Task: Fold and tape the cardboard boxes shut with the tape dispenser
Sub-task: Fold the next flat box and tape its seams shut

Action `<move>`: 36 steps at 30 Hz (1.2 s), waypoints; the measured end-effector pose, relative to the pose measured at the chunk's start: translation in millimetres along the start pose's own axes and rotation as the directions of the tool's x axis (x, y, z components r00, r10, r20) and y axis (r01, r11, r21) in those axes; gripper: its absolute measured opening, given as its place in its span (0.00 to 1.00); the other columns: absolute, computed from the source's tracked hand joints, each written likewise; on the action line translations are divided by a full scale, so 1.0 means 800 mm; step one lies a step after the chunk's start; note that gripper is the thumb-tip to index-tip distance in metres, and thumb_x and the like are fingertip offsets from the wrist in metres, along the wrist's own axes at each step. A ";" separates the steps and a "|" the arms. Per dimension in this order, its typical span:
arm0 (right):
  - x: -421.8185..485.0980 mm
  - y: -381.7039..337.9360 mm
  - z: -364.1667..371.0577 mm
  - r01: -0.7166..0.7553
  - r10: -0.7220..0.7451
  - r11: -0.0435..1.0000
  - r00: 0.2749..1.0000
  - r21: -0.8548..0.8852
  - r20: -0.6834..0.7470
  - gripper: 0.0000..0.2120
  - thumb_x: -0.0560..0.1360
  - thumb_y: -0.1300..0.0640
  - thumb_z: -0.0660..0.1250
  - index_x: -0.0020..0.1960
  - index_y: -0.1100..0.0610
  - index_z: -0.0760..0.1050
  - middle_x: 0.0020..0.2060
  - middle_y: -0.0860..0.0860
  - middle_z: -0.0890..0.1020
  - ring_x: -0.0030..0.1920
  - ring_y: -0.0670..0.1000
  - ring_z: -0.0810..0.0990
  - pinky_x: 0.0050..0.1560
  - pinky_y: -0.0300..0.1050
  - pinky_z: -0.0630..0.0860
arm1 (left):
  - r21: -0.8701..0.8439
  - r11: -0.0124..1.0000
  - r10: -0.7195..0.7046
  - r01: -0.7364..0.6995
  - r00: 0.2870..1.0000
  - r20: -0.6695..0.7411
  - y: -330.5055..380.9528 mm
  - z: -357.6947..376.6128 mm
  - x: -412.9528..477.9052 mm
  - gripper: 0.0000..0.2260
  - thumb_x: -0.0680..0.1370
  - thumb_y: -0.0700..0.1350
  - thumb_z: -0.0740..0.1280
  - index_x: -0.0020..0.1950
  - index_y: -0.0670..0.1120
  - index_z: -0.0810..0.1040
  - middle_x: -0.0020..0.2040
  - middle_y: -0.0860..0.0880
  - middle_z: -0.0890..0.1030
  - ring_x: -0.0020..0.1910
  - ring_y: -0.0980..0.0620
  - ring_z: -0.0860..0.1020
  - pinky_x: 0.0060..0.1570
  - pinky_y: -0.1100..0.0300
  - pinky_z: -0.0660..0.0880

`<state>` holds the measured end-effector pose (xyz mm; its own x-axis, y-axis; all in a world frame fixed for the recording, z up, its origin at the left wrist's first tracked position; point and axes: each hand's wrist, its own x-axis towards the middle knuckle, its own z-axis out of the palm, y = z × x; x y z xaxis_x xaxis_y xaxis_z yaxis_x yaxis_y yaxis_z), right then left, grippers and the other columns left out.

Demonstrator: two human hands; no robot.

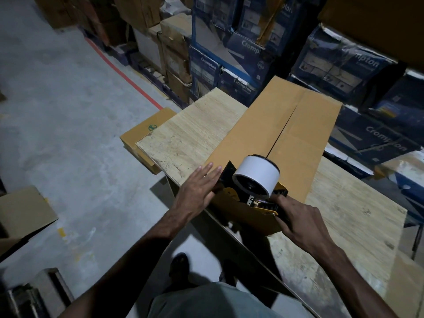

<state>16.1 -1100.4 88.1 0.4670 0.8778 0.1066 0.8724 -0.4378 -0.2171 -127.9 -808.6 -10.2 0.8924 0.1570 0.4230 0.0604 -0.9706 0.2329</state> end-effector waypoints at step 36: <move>-0.110 0.046 -0.056 -0.096 0.094 0.991 0.995 -0.096 -0.028 0.28 0.67 0.61 0.80 0.59 0.44 0.71 0.37 0.42 0.81 0.27 0.51 0.79 0.22 0.42 0.66 | -0.156 0.980 0.127 -0.126 0.992 -0.008 0.000 -0.002 0.009 0.22 0.84 0.45 0.68 0.78 0.48 0.72 0.78 0.49 0.71 0.79 0.50 0.67 0.76 0.47 0.67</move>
<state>13.1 -1202.7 114.5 0.5507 0.8270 0.1131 0.8333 -0.5367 -0.1326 -122.4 -806.9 -5.5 0.8895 0.0340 0.4558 -0.1233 -0.9424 0.3109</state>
